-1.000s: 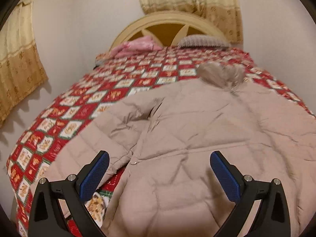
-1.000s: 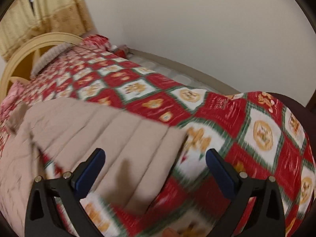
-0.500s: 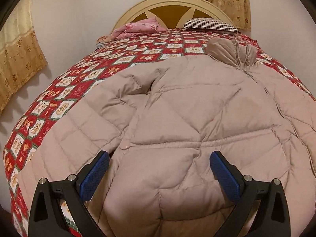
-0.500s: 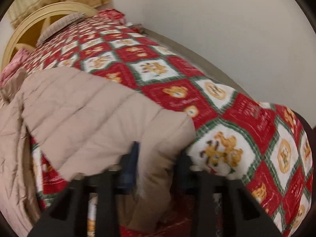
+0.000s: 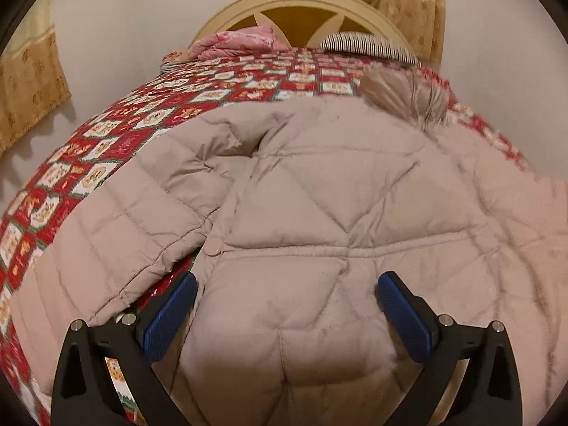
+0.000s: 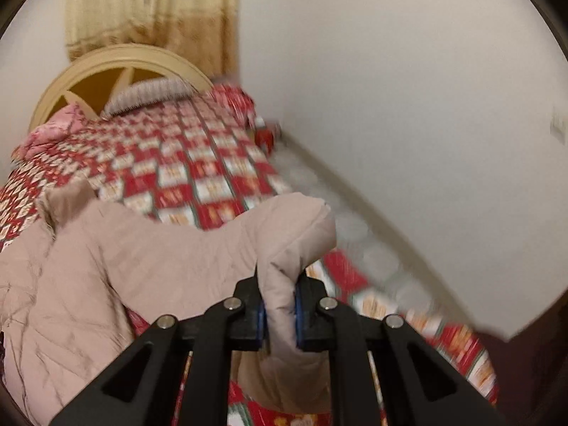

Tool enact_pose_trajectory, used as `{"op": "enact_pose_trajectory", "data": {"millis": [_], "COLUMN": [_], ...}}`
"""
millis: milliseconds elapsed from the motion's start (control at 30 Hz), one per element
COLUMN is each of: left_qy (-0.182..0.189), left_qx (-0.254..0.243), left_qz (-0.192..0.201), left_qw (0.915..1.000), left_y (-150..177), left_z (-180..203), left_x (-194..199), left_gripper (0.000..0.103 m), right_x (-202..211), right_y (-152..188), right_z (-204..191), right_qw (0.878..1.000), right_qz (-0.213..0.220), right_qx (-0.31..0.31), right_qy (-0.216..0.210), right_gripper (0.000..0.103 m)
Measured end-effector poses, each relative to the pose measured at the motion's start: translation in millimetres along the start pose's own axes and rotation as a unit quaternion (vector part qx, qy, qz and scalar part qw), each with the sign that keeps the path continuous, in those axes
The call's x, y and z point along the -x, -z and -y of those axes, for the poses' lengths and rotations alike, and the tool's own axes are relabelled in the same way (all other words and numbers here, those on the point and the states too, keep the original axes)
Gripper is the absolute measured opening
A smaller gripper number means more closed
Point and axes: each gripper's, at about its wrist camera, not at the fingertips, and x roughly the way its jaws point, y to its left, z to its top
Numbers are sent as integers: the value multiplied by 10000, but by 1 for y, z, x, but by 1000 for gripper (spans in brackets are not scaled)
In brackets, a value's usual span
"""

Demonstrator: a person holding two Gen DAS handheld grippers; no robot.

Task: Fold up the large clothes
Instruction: 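Grasp the jacket sleeve with the right tool and fold it across the body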

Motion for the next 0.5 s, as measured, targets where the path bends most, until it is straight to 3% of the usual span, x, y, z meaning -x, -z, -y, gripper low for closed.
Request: {"op": "enact_pose_trajectory", "data": {"millis": [233, 333, 500], "left_qy": [255, 301, 384], "left_qx": [92, 71, -5], "left_qz": [422, 564, 701], "left_qw": [9987, 9979, 9968], "left_y": [3, 3, 3], "left_z": [-3, -5, -10], "left_x": [29, 39, 54], "left_gripper": [102, 102, 102], "right_x": [48, 58, 53], "right_y": [-53, -58, -50], "right_z": [-98, -151, -232], "right_qw": [9897, 9793, 9643], "right_qz": [929, 1176, 1224], "right_qx": [1004, 1504, 2005], "right_qy": [-413, -679, -1219], "right_gripper": [14, 14, 14]}}
